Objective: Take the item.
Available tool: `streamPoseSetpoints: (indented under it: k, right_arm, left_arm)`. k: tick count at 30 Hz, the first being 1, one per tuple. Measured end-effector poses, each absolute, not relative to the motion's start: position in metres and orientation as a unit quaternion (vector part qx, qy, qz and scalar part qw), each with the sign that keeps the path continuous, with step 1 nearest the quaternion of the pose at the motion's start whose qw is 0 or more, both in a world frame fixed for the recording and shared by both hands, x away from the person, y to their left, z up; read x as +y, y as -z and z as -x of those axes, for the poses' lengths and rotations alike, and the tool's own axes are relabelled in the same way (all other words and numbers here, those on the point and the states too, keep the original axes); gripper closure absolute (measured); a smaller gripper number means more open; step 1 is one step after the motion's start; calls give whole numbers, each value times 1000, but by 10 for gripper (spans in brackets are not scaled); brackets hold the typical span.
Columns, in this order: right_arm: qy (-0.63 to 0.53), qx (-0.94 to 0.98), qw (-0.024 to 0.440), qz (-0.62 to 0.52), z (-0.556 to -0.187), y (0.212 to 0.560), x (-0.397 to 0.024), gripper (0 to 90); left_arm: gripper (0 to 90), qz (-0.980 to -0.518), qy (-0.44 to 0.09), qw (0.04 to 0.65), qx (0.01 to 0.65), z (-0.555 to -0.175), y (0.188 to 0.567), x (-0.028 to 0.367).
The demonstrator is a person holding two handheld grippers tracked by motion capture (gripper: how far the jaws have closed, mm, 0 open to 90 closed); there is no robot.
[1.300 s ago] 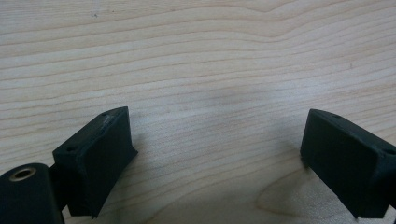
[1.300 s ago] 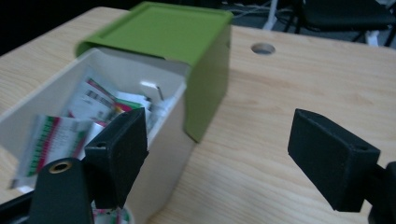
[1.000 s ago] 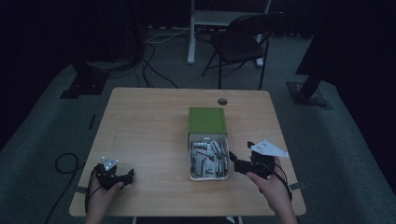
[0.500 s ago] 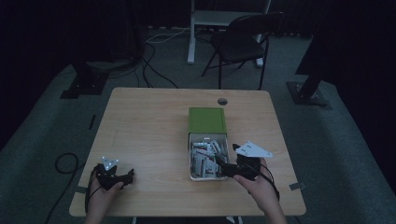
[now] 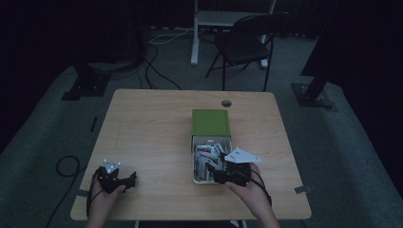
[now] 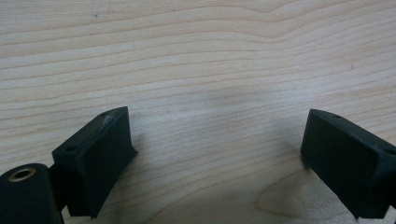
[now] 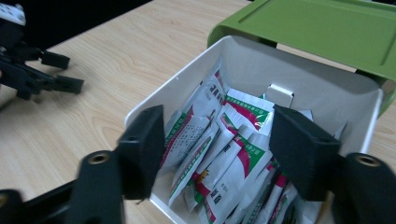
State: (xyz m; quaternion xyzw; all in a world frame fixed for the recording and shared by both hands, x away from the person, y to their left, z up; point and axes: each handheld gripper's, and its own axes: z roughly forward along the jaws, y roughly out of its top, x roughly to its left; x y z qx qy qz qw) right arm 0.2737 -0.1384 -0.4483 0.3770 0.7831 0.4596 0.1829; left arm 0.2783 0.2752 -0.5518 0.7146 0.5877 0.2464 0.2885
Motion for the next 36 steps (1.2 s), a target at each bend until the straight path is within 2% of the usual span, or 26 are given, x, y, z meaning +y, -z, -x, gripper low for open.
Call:
streamPoseSetpoints:
  k: [5, 9, 27, 36]
  right_arm:
    - [-447, 793, 191, -367, -275, 455, -131, 504]
    - [-437, 794, 186, -378, -277, 463, -127, 561]
    - [-409, 806, 150, -400, -280, 487, -109, 668]
    - [-385, 814, 160, -406, -280, 493, -101, 683]
  left_arm:
    - [97, -715, -246, 289, 588, -278, 552, 275]
    - [97, -714, -246, 289, 588, -278, 552, 275]
    - [97, -715, -246, 289, 588, -278, 552, 275]
    - [97, -715, -246, 289, 588, -278, 552, 275]
